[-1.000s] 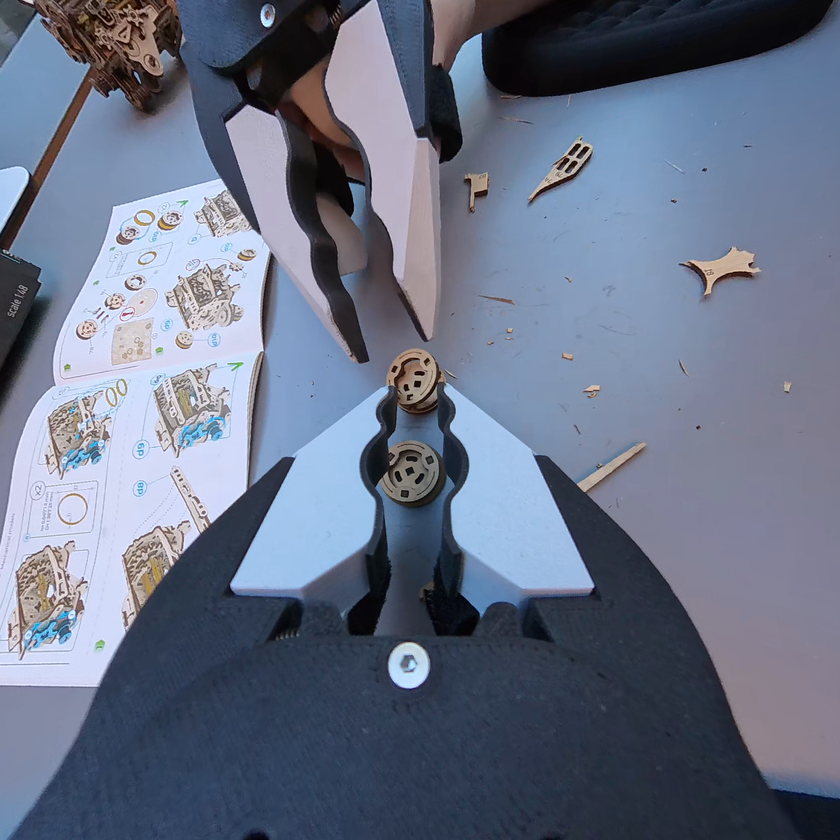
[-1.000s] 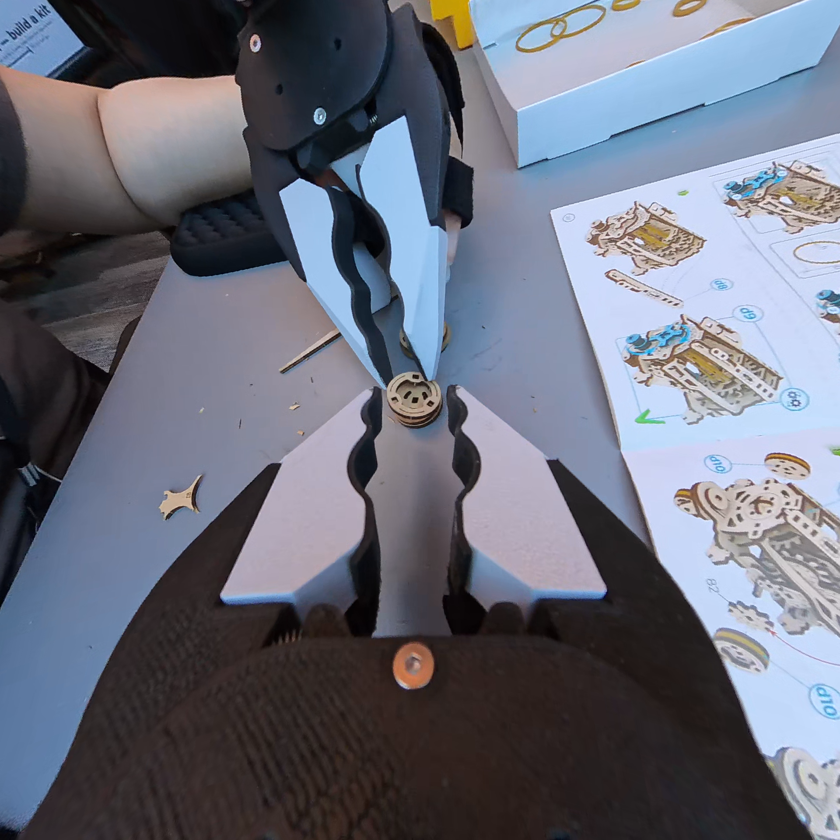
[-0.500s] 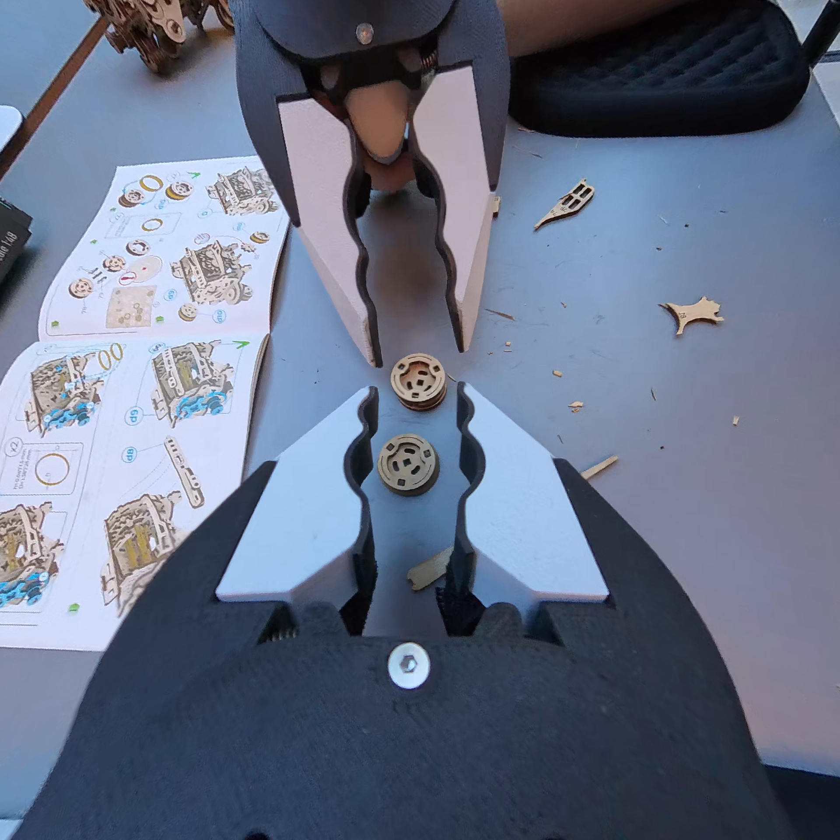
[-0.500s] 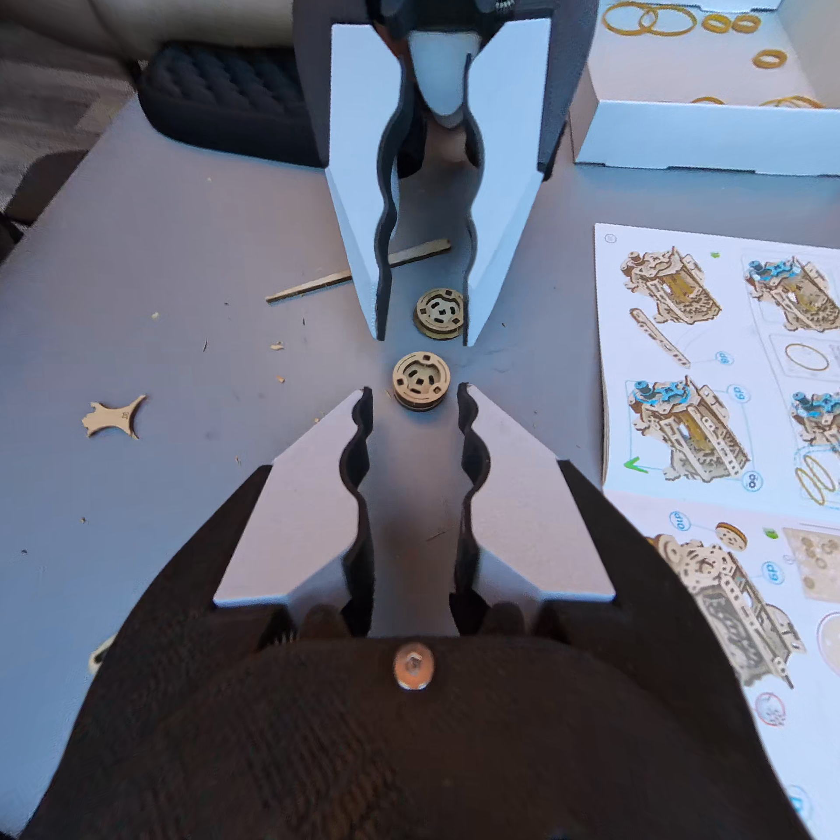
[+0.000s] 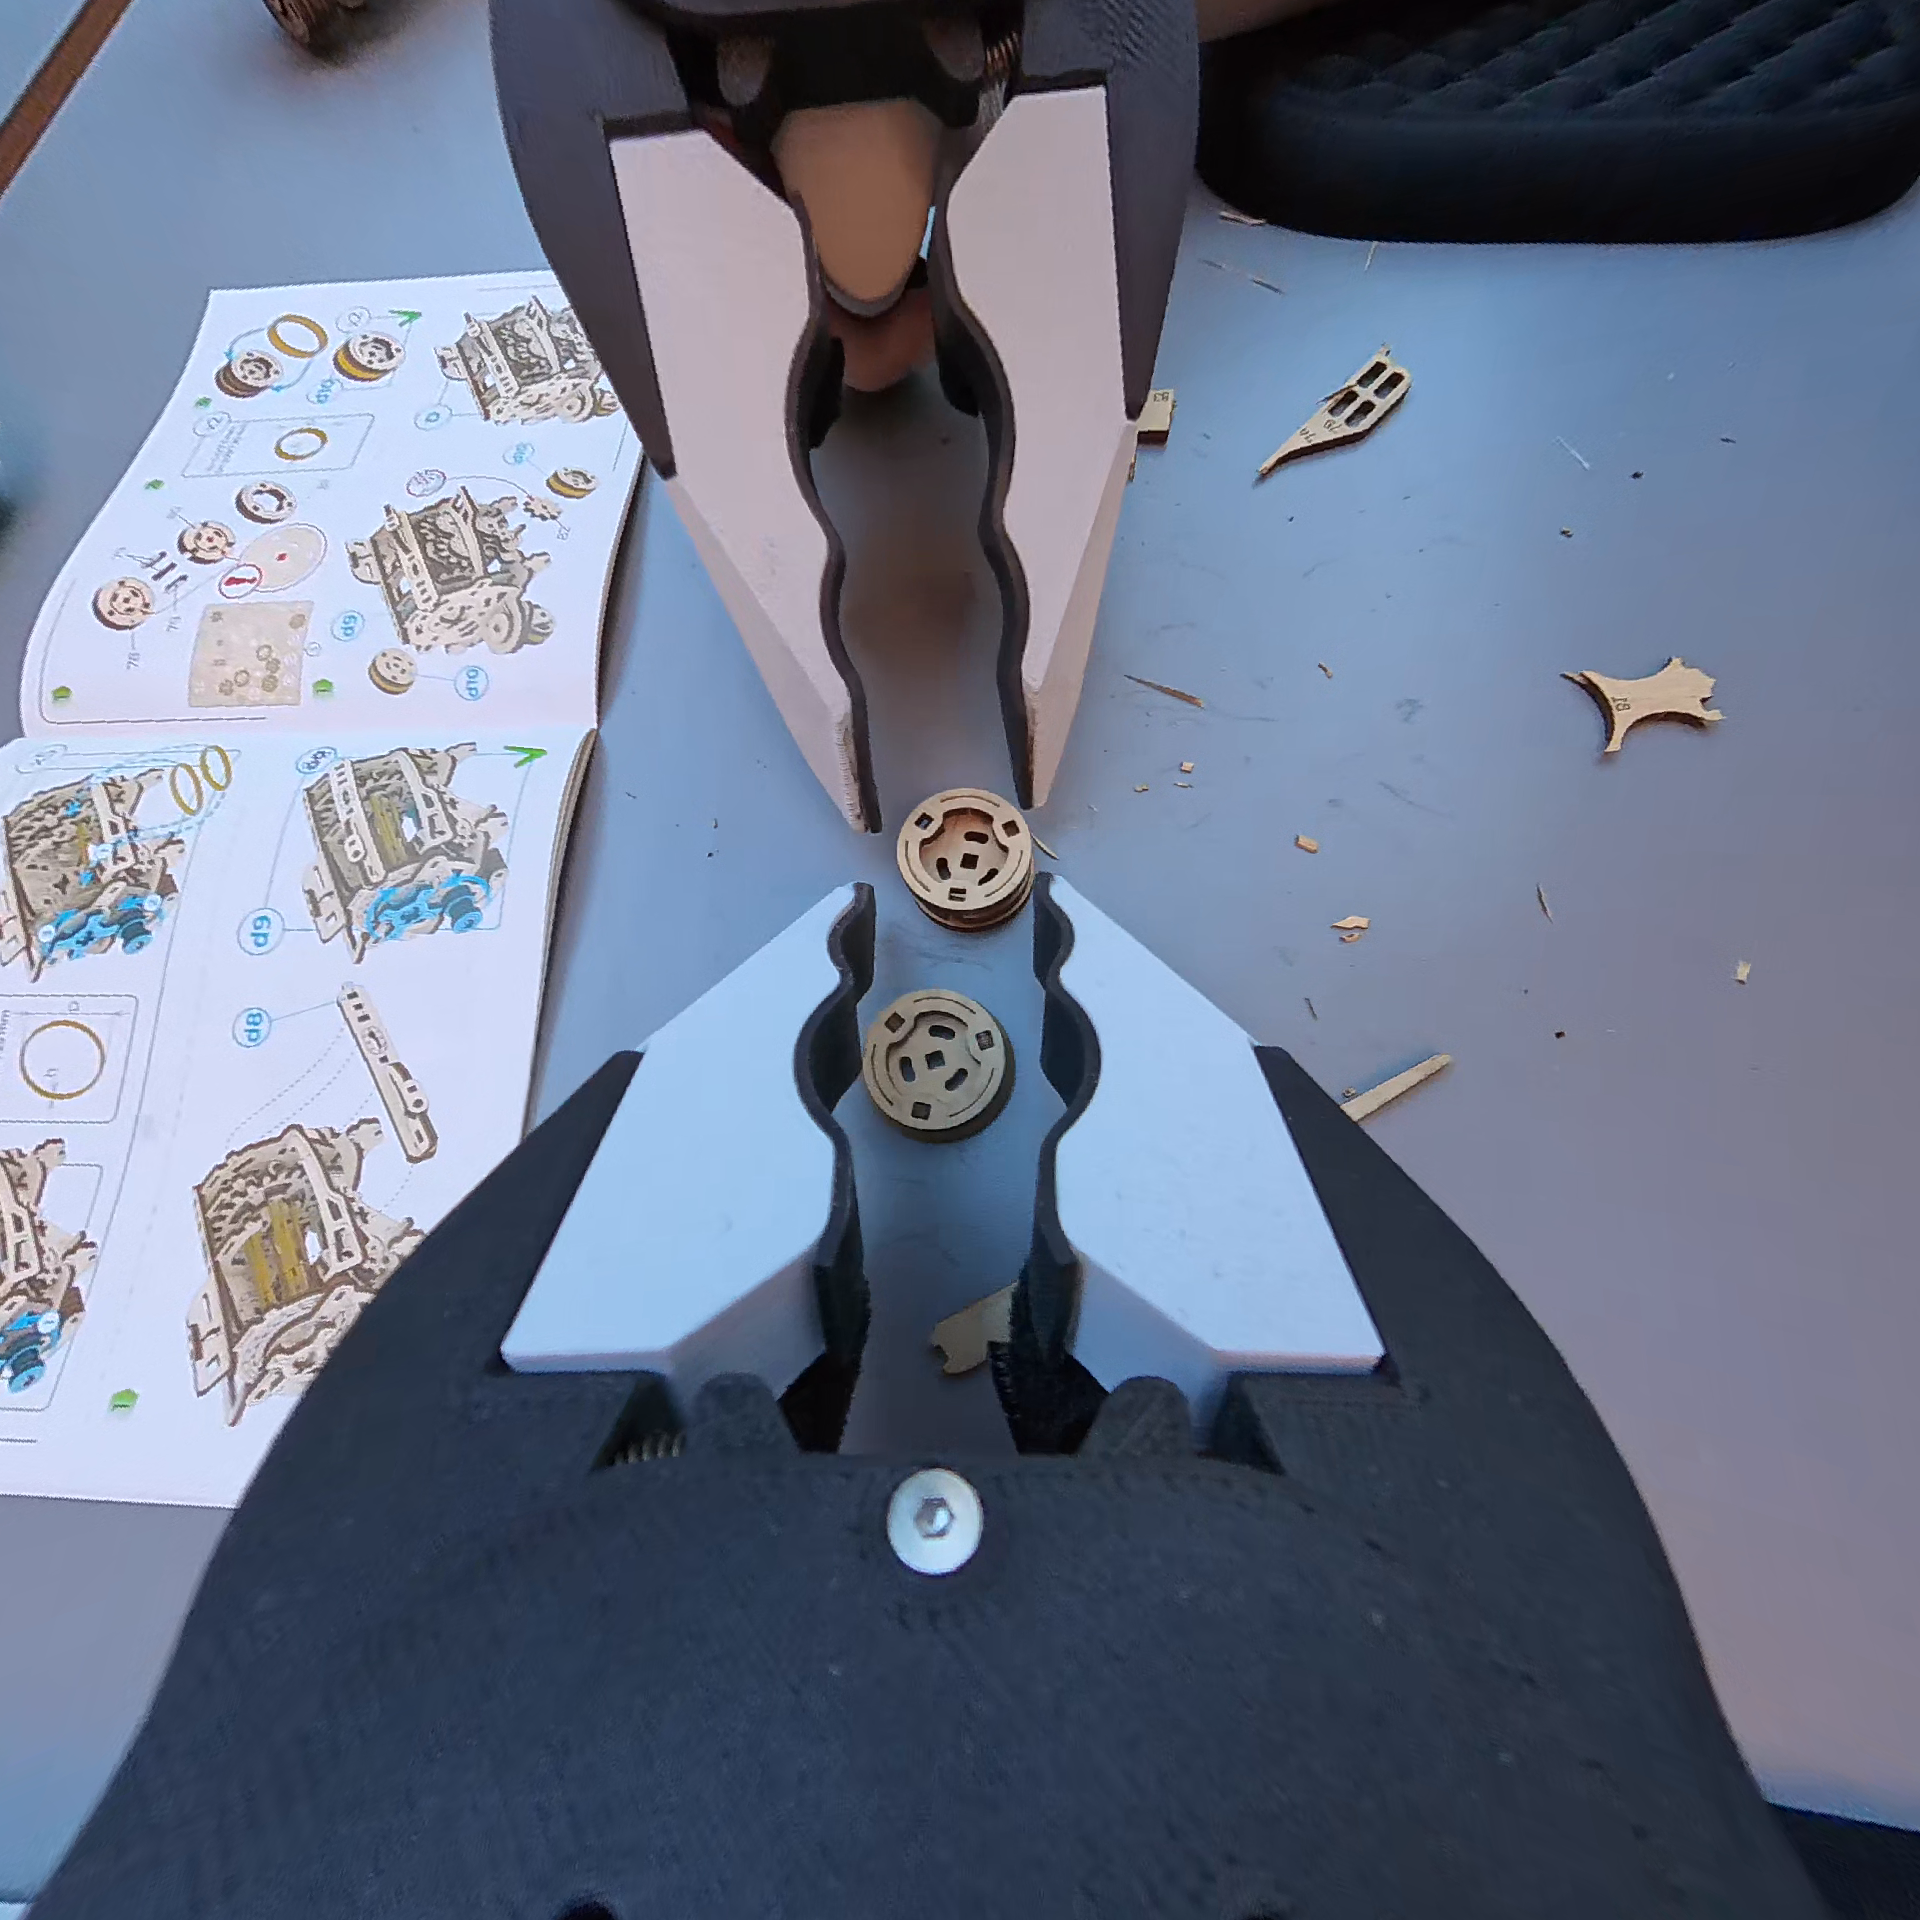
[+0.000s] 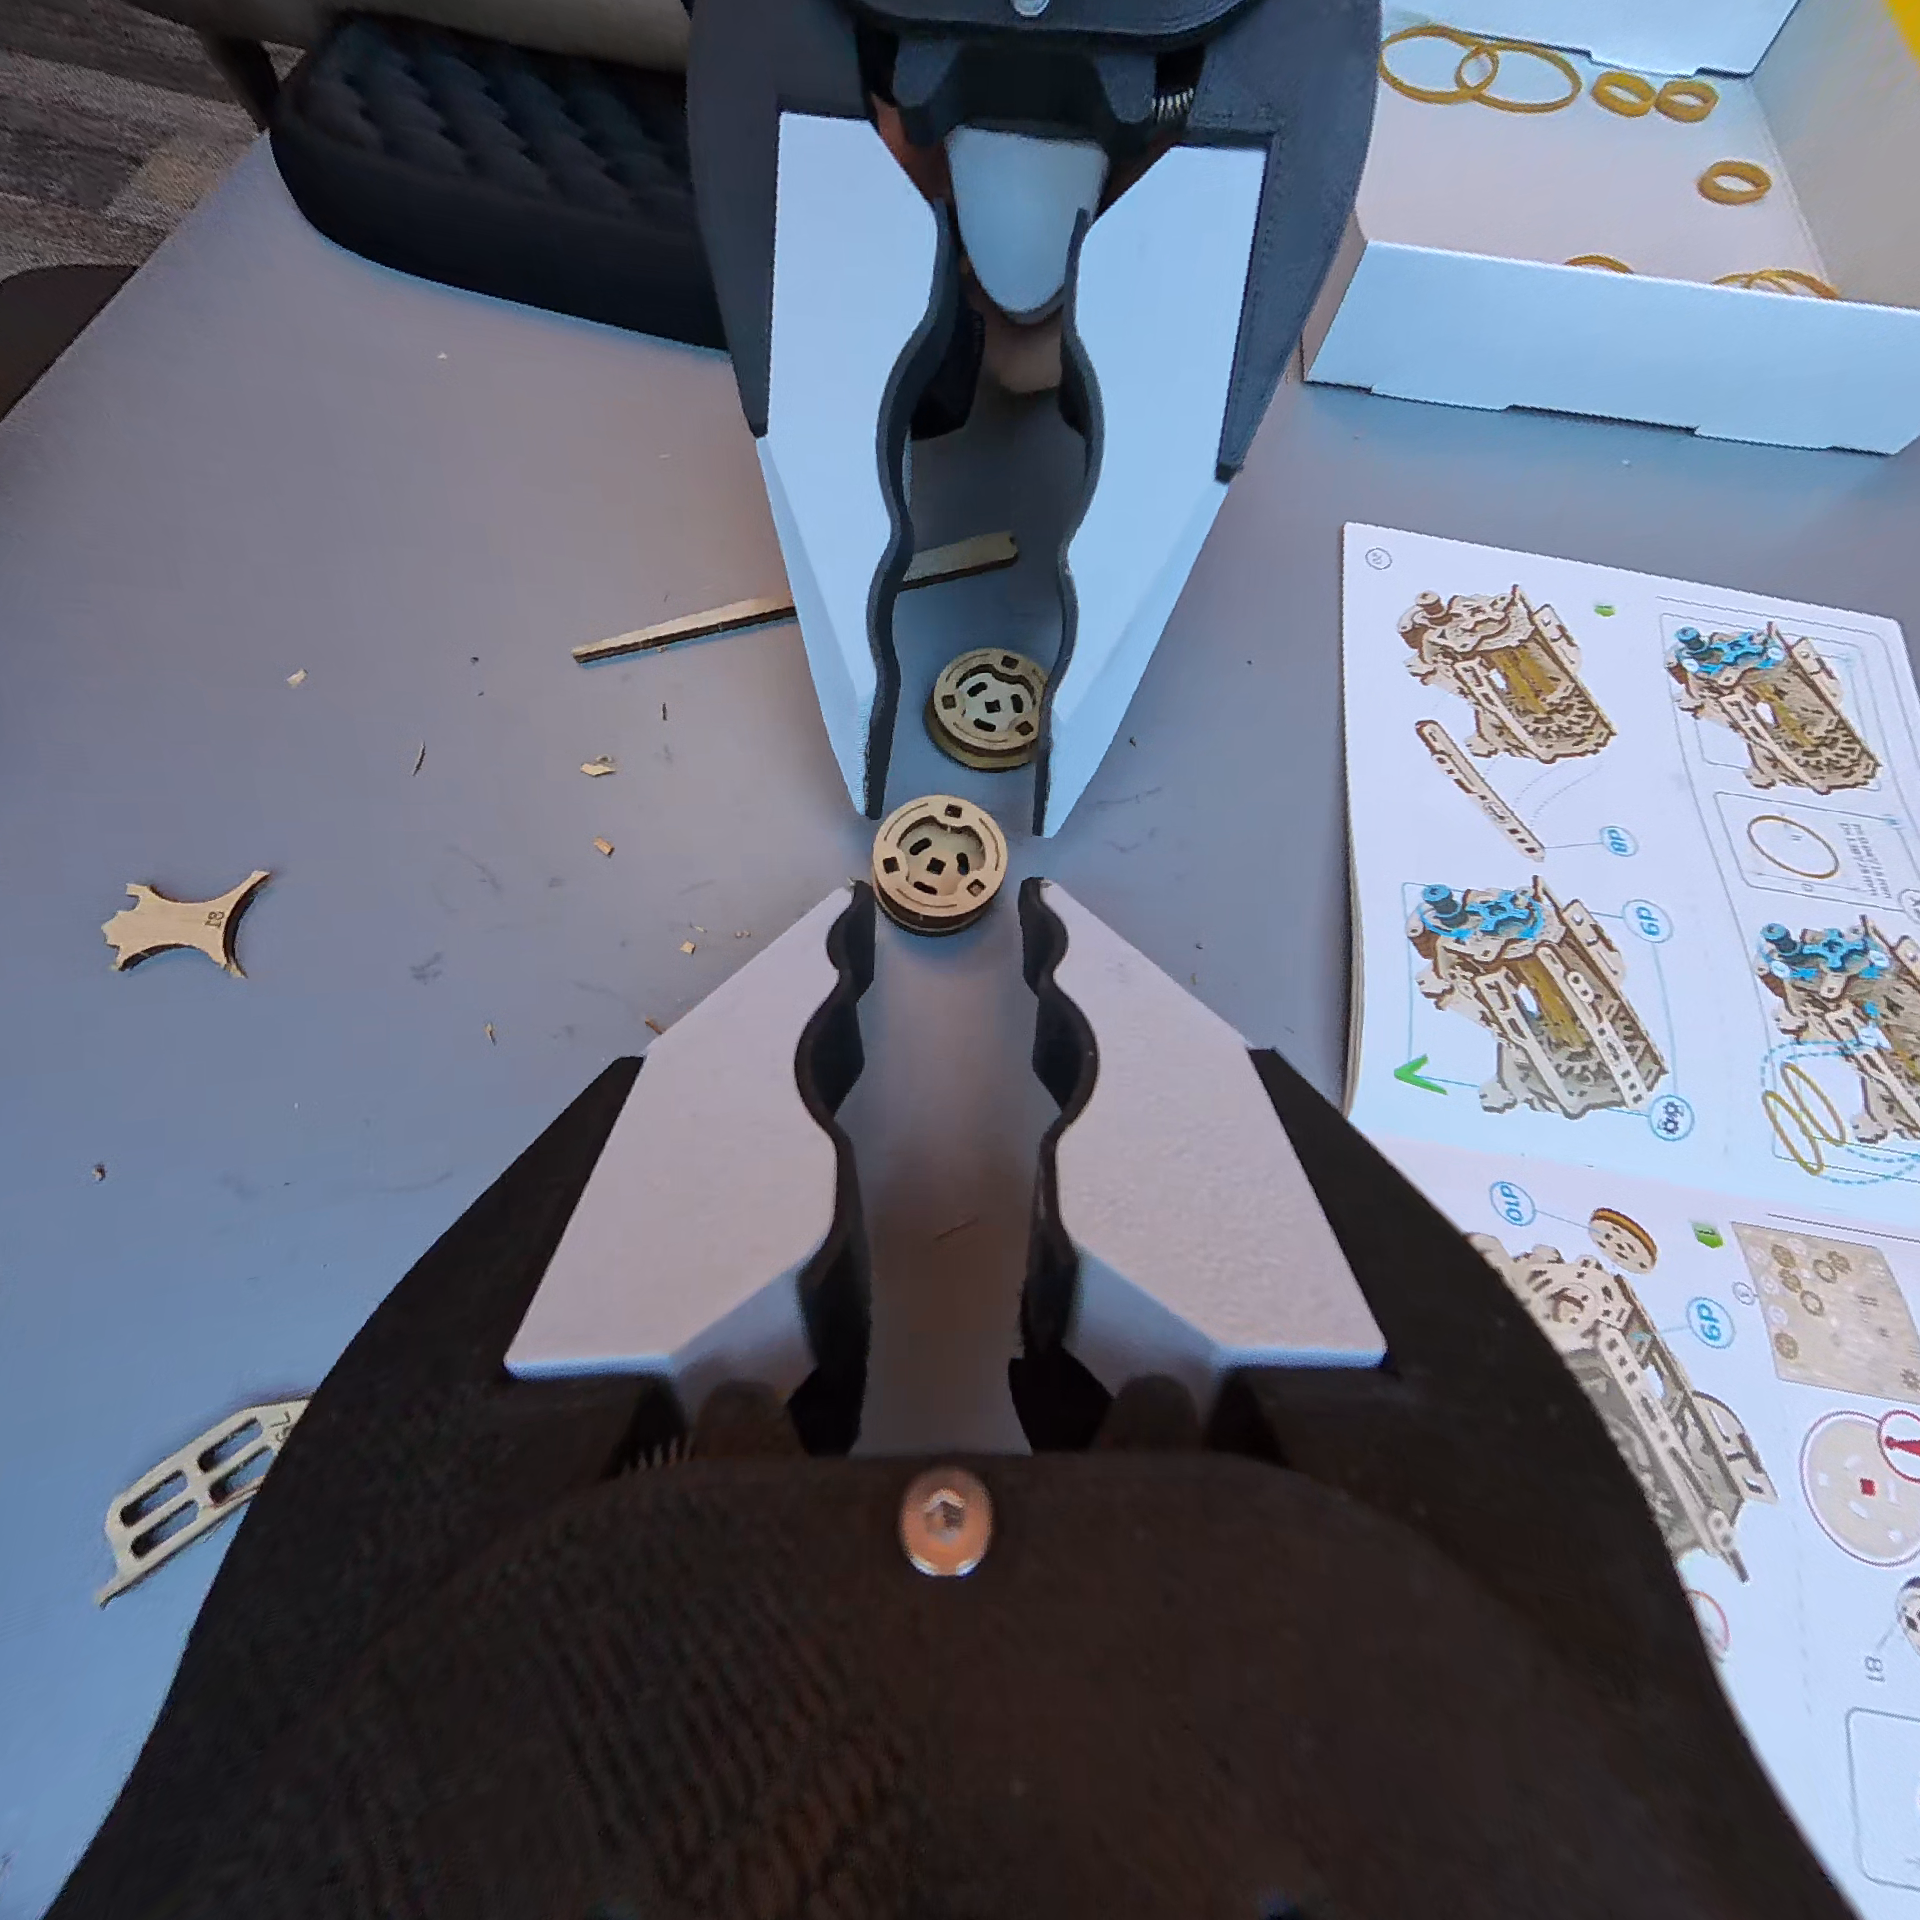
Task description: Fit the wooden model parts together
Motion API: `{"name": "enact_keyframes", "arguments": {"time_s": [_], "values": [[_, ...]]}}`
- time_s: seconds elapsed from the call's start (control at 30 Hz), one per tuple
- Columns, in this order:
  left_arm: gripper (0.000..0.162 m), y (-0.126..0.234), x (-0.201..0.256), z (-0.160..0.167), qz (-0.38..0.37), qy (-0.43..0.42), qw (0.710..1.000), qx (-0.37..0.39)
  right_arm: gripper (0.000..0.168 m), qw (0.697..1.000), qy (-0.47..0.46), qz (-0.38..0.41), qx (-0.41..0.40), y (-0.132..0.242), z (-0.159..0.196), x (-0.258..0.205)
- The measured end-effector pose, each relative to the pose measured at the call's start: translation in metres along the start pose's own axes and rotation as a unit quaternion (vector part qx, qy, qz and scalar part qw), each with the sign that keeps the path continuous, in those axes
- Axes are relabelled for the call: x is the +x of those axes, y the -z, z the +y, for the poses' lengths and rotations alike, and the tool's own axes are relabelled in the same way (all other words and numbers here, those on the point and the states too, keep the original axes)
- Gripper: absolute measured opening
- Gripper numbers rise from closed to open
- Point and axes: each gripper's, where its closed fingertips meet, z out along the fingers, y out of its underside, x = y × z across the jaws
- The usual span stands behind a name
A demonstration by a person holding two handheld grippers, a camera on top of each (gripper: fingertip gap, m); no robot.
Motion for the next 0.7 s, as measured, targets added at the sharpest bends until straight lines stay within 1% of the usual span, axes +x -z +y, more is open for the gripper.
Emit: {"name": "enact_keyframes", "arguments": {"time_s": [0.27, 0.7], "values": [[0.028, -0.003, 0.0014, 0.0022, -0.01, -0.027, 1.0, -0.011, 0.024, 1.0, 0.005, 0.002, -0.005, -0.0013, 0.0003, -0.0012], [0.026, -0.0039, 0.0019, 0.0021, -0.005, -0.023, 1.0, -0.007, 0.022, 1.0, 0.009, 0.001, -0.012, -0.0025, 0.0014, -0.0037]]}}
